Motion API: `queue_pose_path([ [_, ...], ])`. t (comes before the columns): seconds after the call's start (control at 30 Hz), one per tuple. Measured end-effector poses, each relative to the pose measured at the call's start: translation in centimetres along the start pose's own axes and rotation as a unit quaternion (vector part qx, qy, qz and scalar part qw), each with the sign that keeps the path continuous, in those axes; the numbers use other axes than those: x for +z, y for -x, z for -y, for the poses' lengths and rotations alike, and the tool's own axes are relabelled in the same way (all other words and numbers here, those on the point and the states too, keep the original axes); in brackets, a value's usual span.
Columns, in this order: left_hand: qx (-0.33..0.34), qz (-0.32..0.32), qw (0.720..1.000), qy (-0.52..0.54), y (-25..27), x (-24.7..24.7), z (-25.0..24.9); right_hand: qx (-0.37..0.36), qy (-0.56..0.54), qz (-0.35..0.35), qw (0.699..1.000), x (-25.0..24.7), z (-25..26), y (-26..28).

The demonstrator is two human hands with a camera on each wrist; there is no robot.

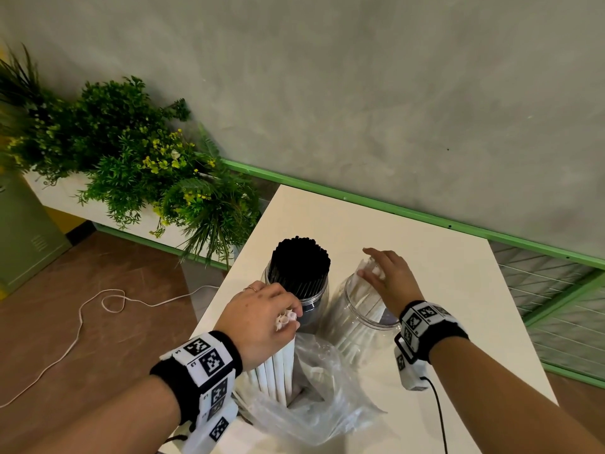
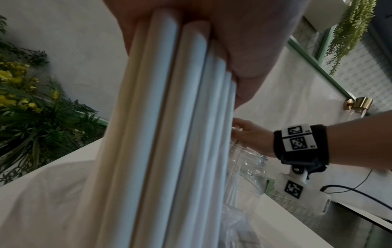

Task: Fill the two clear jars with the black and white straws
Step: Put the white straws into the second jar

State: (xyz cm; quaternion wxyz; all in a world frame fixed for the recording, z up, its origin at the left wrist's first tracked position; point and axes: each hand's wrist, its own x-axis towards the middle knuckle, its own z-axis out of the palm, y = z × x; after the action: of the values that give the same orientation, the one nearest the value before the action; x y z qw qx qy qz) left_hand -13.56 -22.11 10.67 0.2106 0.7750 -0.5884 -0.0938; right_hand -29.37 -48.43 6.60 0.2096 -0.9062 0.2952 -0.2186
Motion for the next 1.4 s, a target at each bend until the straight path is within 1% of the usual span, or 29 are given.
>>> queue_pose_path([
  [0.07, -0.001, -0.004, 1.000, 0.003, 0.0, 0.1, 0.0, -0.013, 0.007, -0.049, 0.999, 0.5, 0.1, 0.0],
  [0.13, -0.003, -0.001, 1.000, 0.001, 0.0, 0.2, 0.0, -0.044, 0.014, -0.096, 0.994, 0.6, 0.3, -0.1],
  [0.23, -0.004, 0.000, 1.000, 0.003, 0.0, 0.2, 0.1, -0.112, 0.051, -0.122, 0.985, 0.0, 0.5, -0.6],
  [0.3, -0.004, 0.001, 1.000, 0.004, 0.0, 0.2, 0.1, -0.143, 0.082, -0.119, 0.979, -0.5, 0.5, -1.0],
  [0.4, -0.002, -0.005, 1.000, 0.009, 0.0, 0.3, 0.2, -0.158, 0.111, -0.111, 0.975, -0.8, 0.2, -1.3],
  [0.5, 0.001, -0.008, 1.000, 0.011, -0.1, 0.4, 0.2, -0.137, 0.131, -0.098, 0.977, -0.9, 0.2, -1.2],
  [0.6, -0.001, 0.000, 1.000, 0.001, -0.1, 0.4, 0.4, -0.104, 0.168, -0.066, 0.978, -0.7, 0.5, -0.8],
  [0.63, -0.001, 0.001, 1.000, 0.000, -0.1, 0.4, 0.4, -0.108, 0.182, -0.050, 0.976, -0.5, 0.5, -0.8],
  [0.7, -0.002, 0.003, 1.000, 0.001, -0.2, 0.4, 0.4, -0.139, 0.182, -0.029, 0.973, -0.3, 0.4, -0.8],
  [0.8, 0.000, -0.004, 1.000, 0.011, -0.2, 0.3, 0.3, -0.179, 0.156, -0.035, 0.971, -0.2, 0.1, -1.2],
  [0.87, 0.002, -0.001, 1.000, 0.009, -0.2, 0.3, 0.2, -0.172, 0.137, -0.062, 0.974, -0.3, 0.0, -1.3],
  [0.93, 0.001, 0.006, 1.000, 0.002, -0.2, 0.2, 0.2, -0.147, 0.120, -0.093, 0.977, -0.4, 0.0, -1.3],
  [0.97, 0.000, 0.007, 1.000, -0.001, -0.2, 0.1, 0.1, -0.135, 0.115, -0.095, 0.979, -0.5, 0.0, -1.4],
  [1.07, -0.003, 0.010, 1.000, -0.005, -0.2, 0.2, 0.1, -0.112, 0.104, -0.069, 0.986, -0.6, 0.0, -1.4],
  [1.2, -0.001, 0.003, 1.000, -0.002, -0.1, 0.3, 0.2, -0.084, 0.069, -0.087, 0.990, -0.9, 0.5, -1.9],
  [1.33, 0.003, -0.002, 1.000, -0.003, 0.0, 0.3, 0.1, -0.041, 0.053, -0.061, 0.996, -1.5, 0.7, -2.1],
  [1.4, 0.002, 0.001, 1.000, -0.007, 0.0, 0.3, 0.1, -0.027, 0.039, -0.066, 0.997, -1.8, 0.6, -2.2],
])
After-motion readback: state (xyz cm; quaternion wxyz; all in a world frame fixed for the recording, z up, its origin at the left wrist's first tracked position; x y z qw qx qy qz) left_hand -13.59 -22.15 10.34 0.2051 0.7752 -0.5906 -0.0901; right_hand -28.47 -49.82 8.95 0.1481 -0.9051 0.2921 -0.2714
